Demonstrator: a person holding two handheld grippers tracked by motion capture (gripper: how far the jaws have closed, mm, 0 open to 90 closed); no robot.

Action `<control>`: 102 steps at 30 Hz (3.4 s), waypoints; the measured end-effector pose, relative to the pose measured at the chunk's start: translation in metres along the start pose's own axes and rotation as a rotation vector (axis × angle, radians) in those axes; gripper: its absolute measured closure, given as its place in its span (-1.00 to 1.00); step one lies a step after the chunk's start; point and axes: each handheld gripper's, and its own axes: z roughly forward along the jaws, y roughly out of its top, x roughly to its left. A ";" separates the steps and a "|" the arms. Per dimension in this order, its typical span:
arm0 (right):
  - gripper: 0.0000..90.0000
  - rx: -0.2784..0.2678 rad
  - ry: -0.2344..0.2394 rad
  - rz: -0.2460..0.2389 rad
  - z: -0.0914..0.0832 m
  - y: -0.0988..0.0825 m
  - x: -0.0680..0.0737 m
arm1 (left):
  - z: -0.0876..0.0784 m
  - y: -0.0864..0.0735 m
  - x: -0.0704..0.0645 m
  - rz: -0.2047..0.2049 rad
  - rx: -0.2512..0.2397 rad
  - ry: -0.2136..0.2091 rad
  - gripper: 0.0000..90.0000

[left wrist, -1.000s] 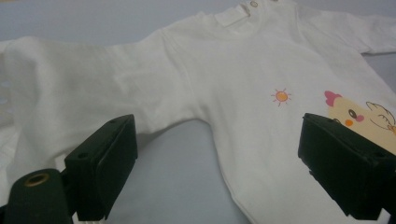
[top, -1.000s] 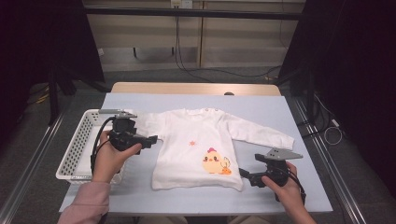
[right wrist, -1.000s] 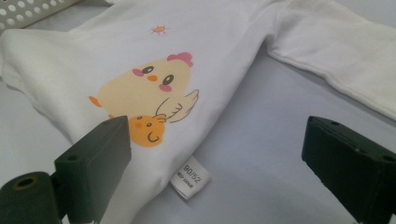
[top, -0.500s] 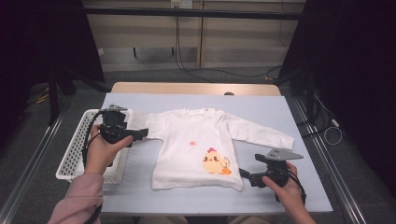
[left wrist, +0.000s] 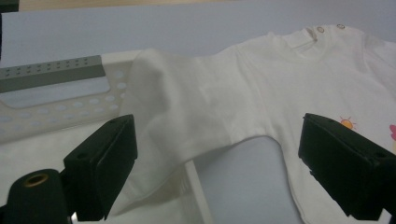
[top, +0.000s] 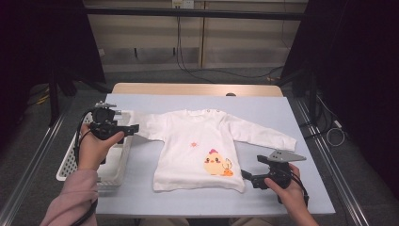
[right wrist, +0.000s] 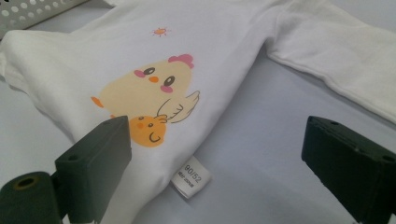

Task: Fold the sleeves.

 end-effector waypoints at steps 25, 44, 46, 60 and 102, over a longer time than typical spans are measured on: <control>-0.82 -0.001 0.001 0.001 -0.001 0.000 0.000 | 0.017 -0.008 0.041 -0.081 -0.012 0.138 -0.71; -0.82 -0.008 -0.002 0.006 -0.003 0.000 -0.001 | 0.034 -0.014 0.052 -0.146 0.027 0.162 -0.70; -0.82 -0.011 -0.003 0.005 -0.003 0.000 -0.001 | 0.035 -0.015 0.053 -0.141 0.031 0.174 -0.67; -0.82 -0.010 -0.002 0.002 -0.003 0.000 -0.001 | 0.043 -0.027 0.063 -0.153 0.044 0.229 -0.29; -0.81 -0.024 -0.004 -0.007 -0.007 0.000 -0.003 | 0.068 -0.032 0.051 -0.256 0.174 0.244 0.93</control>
